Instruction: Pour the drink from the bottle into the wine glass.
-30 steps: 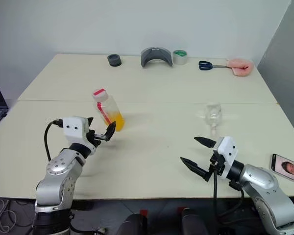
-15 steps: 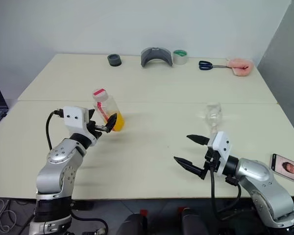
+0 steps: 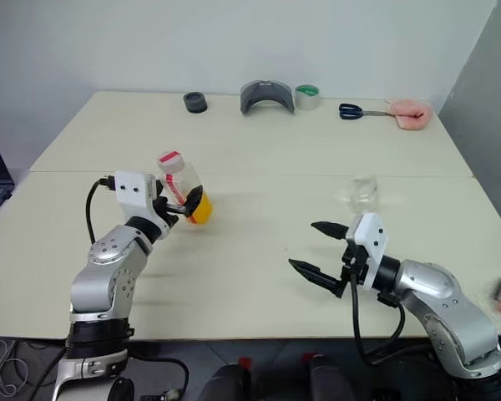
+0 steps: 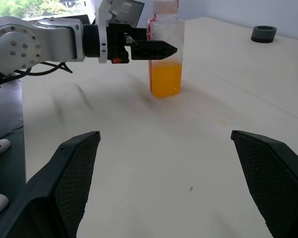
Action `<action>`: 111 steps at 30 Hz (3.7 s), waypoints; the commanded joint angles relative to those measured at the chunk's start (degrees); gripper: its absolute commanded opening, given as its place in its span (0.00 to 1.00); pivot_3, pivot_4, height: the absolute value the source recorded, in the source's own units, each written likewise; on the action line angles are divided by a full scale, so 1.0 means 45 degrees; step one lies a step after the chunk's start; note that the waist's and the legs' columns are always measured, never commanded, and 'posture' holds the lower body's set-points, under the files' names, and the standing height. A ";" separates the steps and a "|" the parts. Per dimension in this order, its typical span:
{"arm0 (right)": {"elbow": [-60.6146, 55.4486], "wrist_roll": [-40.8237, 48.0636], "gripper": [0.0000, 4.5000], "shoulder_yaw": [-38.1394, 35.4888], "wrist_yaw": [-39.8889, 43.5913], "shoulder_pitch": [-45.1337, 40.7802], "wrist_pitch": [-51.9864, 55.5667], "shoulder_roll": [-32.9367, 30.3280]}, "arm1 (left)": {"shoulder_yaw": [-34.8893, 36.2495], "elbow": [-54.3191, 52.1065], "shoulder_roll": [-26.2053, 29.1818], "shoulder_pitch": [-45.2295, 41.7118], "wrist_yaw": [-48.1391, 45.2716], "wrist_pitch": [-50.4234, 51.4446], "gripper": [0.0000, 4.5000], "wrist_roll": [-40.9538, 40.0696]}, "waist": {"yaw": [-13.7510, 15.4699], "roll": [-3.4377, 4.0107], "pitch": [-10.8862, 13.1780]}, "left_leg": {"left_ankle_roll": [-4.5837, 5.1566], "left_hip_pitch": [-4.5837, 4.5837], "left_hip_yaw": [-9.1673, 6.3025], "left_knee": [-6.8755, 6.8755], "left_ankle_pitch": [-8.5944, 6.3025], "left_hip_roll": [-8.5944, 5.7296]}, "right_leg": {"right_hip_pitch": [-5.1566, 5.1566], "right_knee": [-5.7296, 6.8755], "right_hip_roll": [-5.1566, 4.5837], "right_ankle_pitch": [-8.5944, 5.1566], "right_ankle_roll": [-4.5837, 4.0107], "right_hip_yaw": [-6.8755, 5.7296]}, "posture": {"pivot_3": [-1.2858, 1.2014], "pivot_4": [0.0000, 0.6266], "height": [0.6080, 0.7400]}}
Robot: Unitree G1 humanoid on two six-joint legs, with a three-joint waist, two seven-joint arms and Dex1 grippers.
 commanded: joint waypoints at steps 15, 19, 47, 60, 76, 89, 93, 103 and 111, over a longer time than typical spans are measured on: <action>-0.0588 0.0265 1.00 -0.0056 -0.0012 -0.0237 0.0242 -0.0072 | -0.0476 0.1189 -0.0182 -0.1257 -0.0205 -0.1407 0.99 0.0303 | -0.0001 0.0000 0.0000 | 0.0000 -0.0003 -0.0005 0.0003 0.0000 -0.0002 | -0.0002 0.0000 -0.0001 0.0002 0.0000 -0.0004 | 0.52 0.24 1.00; -0.0562 0.0223 1.00 -0.0008 0.0007 -0.0222 0.0187 -0.0041 | -0.0495 0.1392 -0.0290 -0.1358 -0.0143 -0.1610 0.99 0.0361 | -0.0002 0.0000 0.0000 | 0.0000 -0.0005 -0.0005 0.0004 0.0000 -0.0002 | -0.0003 0.0001 -0.0002 0.0002 0.0001 -0.0004 | 0.52 0.24 1.00; -0.0299 -0.0013 1.00 0.0125 0.0202 -0.0293 -0.0021 -0.0127 | -0.0467 0.1893 -0.0223 -0.1594 0.0375 -0.2253 0.65 0.0940 | 0.0001 0.0000 0.0000 | -0.0001 -0.0007 -0.0008 0.0006 0.0001 -0.0004 | -0.0003 0.0001 -0.0002 0.0003 0.0002 -0.0006 | 0.52 0.24 1.00; -0.0232 0.0008 1.00 -0.0239 -0.0083 -0.0463 -0.0051 -0.0136 | -0.0503 0.0900 -0.0295 -0.0896 -0.0741 -0.2077 0.40 -0.0004 | 0.0003 0.0000 0.0000 | -0.0001 -0.0006 -0.0006 0.0005 0.0001 -0.0002 | -0.0003 0.0001 -0.0002 0.0003 0.0002 -0.0005 | 0.52 0.24 1.00; -0.0517 0.0117 1.00 -0.1058 -0.1494 -0.0721 0.0276 0.0211 | -0.1655 0.0621 0.0170 -0.1352 -0.4276 -0.1936 0.40 -0.1050 | 0.0000 -0.0001 0.0001 | -0.0001 -0.0018 -0.0010 0.0006 0.0001 -0.0004 | -0.0010 -0.0001 -0.0002 0.0003 0.0002 -0.0009 | 0.52 0.24 1.00; -0.1270 0.2288 1.00 -0.1417 -0.3678 -0.2303 0.2511 0.1110 | -0.3471 0.0382 0.0165 -0.1728 -0.6985 -0.2015 0.40 -0.1118 | -0.0010 0.0002 0.0002 | 0.0000 -0.0023 -0.0011 0.0007 0.0001 -0.0003 | -0.0014 0.0002 0.0003 0.0003 0.0001 -0.0006 | 0.52 0.24 1.00; -0.1456 0.3208 1.00 -0.1568 -0.4601 -0.3172 0.3533 0.1180 | -0.3783 0.0787 0.0116 -0.2044 -0.7760 -0.2228 0.40 -0.1171 | -0.0003 0.0002 0.0002 | 0.0000 -0.0035 -0.0020 0.0009 0.0001 -0.0006 | -0.0017 -0.0001 0.0001 0.0004 -0.0001 -0.0011 | 0.52 0.24 1.00; -0.1082 0.2293 1.00 -0.0048 -0.5323 -0.4407 0.3419 0.1826 | -0.4130 0.2170 -0.0324 -0.3247 -0.9548 -0.2463 0.40 -0.1364 | -0.0015 0.0004 0.0003 | 0.0003 -0.0040 -0.0022 0.0009 0.0000 -0.0006 | -0.0025 0.0000 0.0008 0.0004 0.0000 -0.0018 | 0.52 0.24 1.00; -0.0545 0.0911 1.00 0.1202 -0.5430 -0.4927 0.3232 0.2398 | -0.4259 0.2731 -0.0461 -0.3780 -1.0426 -0.2616 0.40 -0.1191 | -0.0026 0.0006 0.0004 | 0.0003 -0.0050 -0.0031 0.0009 0.0001 -0.0001 | -0.0037 0.0002 0.0014 0.0004 -0.0002 -0.0021 | 0.52 0.24 1.00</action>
